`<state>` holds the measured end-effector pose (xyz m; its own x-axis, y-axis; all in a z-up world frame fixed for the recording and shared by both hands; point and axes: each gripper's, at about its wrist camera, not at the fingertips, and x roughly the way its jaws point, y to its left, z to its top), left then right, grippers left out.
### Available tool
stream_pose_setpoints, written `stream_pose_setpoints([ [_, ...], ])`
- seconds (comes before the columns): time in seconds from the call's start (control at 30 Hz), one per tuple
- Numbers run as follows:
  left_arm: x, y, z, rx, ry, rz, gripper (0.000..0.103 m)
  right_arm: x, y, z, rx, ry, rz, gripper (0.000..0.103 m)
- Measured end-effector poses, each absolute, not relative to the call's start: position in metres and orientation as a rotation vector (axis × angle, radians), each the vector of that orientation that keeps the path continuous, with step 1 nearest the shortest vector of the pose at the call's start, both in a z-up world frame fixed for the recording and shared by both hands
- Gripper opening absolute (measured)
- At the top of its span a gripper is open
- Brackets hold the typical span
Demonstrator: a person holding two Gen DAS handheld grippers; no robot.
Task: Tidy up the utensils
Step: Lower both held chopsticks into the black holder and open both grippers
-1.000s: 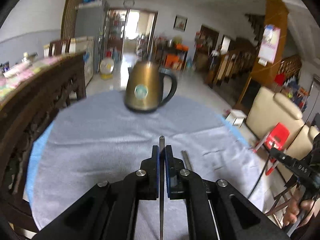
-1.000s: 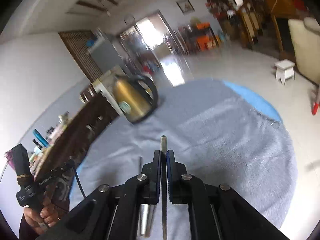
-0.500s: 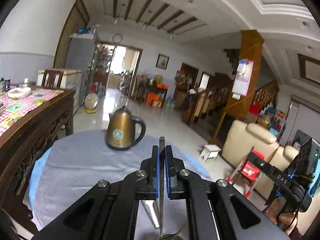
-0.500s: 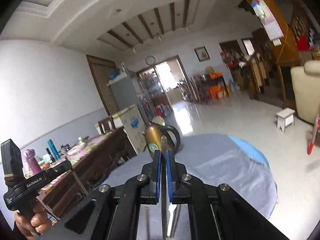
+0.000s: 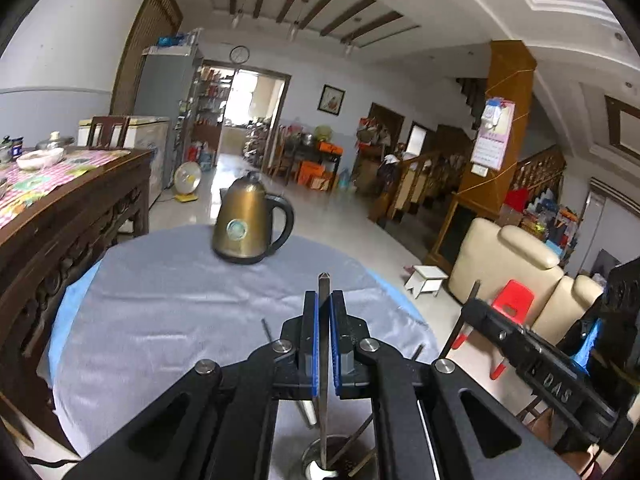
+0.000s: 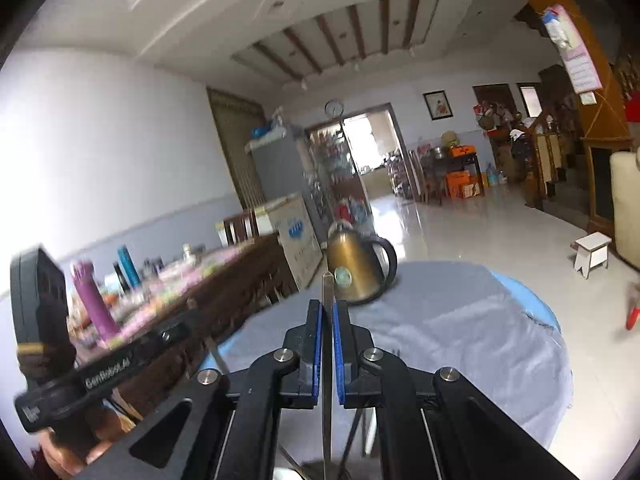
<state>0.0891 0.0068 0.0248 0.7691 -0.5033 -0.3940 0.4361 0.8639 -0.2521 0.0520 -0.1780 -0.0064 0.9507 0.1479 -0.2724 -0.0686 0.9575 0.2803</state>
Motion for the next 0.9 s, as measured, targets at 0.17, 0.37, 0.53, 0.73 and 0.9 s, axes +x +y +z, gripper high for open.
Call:
stream_pose_setpoints([
  [0.17, 0.089, 0.006, 0.007, -0.138, 0.535, -0.515, 0.005, 0.06, -0.169, -0.036, 0.245, 0.383, 0.134, 0.006],
  [0.37, 0.084, 0.013, 0.003, -0.151, 0.565, -0.517, 0.007, 0.055, -0.178, -0.049, 0.289, 0.428, 0.152, 0.007],
  [0.53, 0.075, 0.022, 0.009, -0.124, 0.546, -0.454, 0.054, 0.048, -0.19, -0.047, 0.331, 0.415, 0.141, 0.012],
  [0.73, 0.068, 0.035, 0.009, -0.048, 0.528, -0.321, 0.061, 0.037, -0.211, -0.041, 0.392, 0.373, 0.093, 0.044],
  [0.9, 0.067, 0.041, 0.007, 0.037, 0.514, -0.201, 0.063, 0.032, -0.227, -0.039, 0.418, 0.361, 0.054, 0.044],
])
